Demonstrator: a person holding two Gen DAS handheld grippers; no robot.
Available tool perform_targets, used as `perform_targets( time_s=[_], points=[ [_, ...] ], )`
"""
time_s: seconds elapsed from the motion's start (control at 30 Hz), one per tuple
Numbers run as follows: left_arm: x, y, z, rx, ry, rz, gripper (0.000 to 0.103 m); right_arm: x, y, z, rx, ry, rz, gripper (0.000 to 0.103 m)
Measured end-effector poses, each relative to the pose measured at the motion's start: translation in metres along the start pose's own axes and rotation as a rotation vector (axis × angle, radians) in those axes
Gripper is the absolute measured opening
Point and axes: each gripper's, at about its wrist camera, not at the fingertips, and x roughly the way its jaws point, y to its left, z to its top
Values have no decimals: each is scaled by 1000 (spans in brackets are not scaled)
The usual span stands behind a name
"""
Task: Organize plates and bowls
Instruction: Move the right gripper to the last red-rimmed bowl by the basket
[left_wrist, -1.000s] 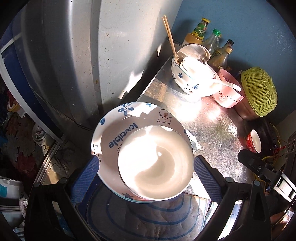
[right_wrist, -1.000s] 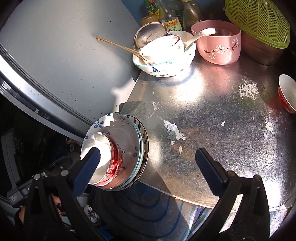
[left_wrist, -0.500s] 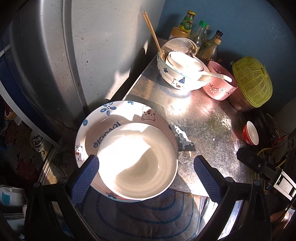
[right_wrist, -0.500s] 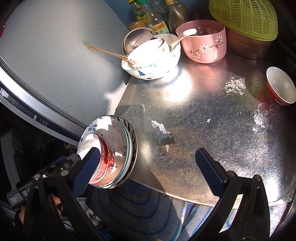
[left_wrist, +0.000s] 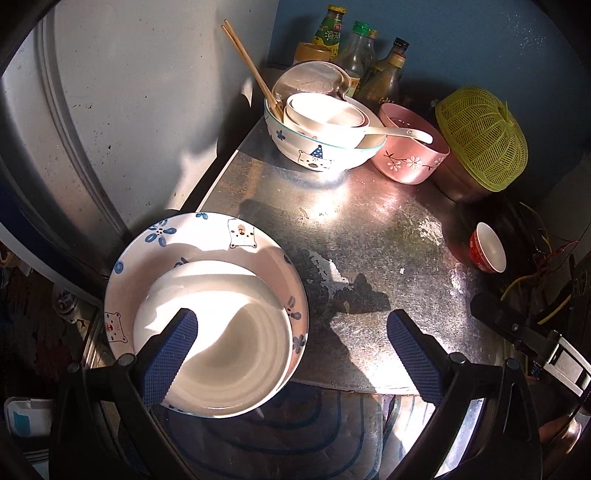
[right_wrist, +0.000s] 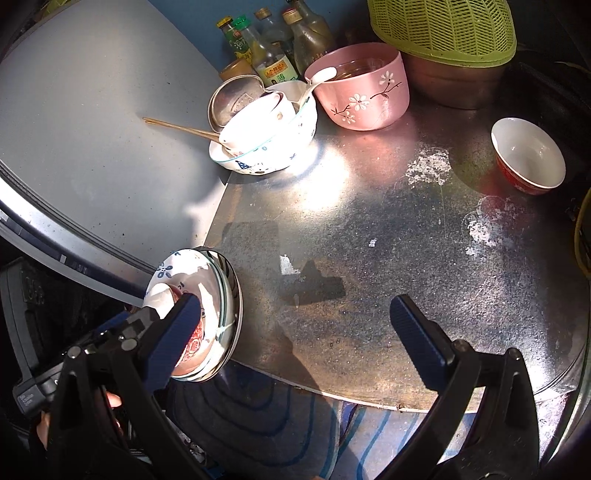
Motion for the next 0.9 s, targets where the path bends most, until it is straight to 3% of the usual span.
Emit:
perform_targets(
  time_s=[0.57,0.9],
  points=[
    [51,-107,11,234,102,-118,102,-44,-99,-9,254,-95,-135,103],
    [76,-149,15,321,151,-177,102,-57,-133,-15,348,-130,-196,103]
  ],
)
